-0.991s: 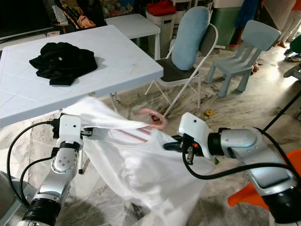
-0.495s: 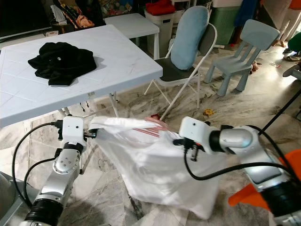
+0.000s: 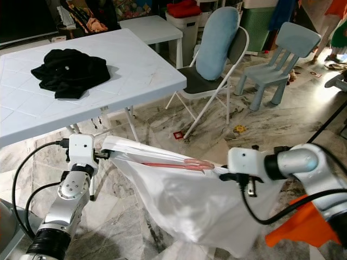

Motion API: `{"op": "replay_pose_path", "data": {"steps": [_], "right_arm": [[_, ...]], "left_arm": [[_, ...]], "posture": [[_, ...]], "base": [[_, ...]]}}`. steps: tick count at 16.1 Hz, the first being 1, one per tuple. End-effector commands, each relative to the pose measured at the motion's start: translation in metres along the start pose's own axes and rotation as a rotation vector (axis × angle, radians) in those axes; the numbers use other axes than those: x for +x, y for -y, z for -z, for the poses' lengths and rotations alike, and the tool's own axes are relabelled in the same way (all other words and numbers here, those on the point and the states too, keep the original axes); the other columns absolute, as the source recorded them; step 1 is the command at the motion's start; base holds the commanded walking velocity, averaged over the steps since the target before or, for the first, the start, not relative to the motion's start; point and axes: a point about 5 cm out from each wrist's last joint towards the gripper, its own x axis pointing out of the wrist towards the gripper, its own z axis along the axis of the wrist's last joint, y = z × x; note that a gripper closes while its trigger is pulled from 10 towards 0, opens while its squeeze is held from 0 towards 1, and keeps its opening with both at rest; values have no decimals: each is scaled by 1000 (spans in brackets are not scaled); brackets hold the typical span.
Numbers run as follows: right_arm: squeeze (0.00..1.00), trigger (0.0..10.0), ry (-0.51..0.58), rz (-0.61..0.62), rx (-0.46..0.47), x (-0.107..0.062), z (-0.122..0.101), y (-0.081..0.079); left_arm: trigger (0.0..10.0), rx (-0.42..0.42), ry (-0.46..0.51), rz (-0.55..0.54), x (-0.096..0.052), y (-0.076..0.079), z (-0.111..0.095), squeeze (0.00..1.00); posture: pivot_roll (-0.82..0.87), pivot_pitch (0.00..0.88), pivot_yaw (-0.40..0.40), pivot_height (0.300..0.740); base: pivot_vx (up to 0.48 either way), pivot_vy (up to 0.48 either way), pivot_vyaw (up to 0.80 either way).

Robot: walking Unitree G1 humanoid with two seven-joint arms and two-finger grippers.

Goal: Hang hanger

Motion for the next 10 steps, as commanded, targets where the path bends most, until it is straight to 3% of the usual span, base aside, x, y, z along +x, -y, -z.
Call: {"op": "replay_pose_path", "data": {"steps": [1, 5, 8, 10], "right_arm": [[0, 10000, 0, 57, 6, -29, -4, 15], [0, 10000, 139, 108, -6, -56, -29, 37], [0, 10000, 189, 106, 5, -61, -34, 40], [0, 10000, 292, 78, 44, -63, -43, 39]], "left_arm": [[10000, -20, -13, -85, 5, -21, -2, 0], [10000, -38, -43, -31, 5, -13, 3, 0], [10000, -52, -65, -8, 5, -9, 5, 0], [10000, -66, -92, 39, 3, -3, 10, 0]], "posture": [[-167, 0, 36, 740], [-176, 0, 45, 740], [-177, 0, 45, 740], [-173, 0, 44, 740]], "base": [[0, 0, 0], [0, 0, 0], [0, 0, 0], [0, 0, 0]]}}
